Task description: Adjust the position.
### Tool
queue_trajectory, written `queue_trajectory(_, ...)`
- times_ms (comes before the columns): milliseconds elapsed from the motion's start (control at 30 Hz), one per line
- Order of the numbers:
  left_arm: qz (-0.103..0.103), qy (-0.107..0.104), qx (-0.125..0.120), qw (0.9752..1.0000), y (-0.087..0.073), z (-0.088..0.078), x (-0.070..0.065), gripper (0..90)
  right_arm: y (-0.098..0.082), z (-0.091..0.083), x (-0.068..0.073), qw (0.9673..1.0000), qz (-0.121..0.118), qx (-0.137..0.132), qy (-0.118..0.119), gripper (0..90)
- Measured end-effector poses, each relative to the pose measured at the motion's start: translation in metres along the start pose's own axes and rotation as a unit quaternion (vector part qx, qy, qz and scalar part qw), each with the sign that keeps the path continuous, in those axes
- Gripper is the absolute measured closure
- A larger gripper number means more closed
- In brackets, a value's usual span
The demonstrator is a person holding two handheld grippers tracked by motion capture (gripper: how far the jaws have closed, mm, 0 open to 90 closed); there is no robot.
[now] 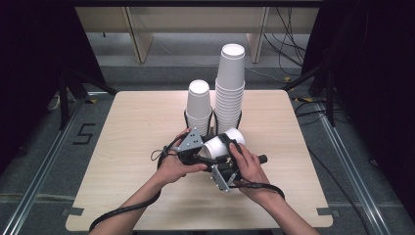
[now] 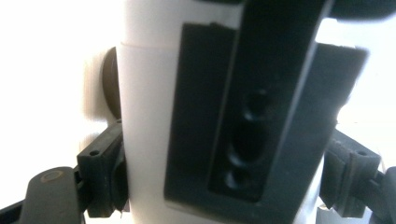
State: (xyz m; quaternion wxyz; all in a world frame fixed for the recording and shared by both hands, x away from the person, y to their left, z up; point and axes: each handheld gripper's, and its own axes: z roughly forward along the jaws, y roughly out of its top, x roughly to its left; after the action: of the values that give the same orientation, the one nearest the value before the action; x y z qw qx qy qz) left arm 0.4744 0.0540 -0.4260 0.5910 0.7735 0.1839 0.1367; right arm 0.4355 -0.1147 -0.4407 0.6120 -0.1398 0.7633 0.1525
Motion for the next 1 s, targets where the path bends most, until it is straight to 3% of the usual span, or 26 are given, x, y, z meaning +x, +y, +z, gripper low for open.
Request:
queue_trajectory(633,0.005,0.006,0.001,1.0,0.0029,-0.0024,-0.0006,20.8,-0.0002,0.0025,-0.0022,0.9998,0.012,-0.013,0.003,17.2)
queue_trajectory(700,0.004,0.004,0.001,1.0,0.0032,-0.0024,-0.0005,20.9,-0.0001,0.0008,-0.0035,1.0,0.001,-0.007,-0.002,17.1)
queue_trajectory(1000,0.006,0.005,0.002,1.0,0.0042,-0.0025,-0.001,21.3,-0.0009,-0.0001,-0.0043,1.0,0.0,-0.01,-0.002,16.8)
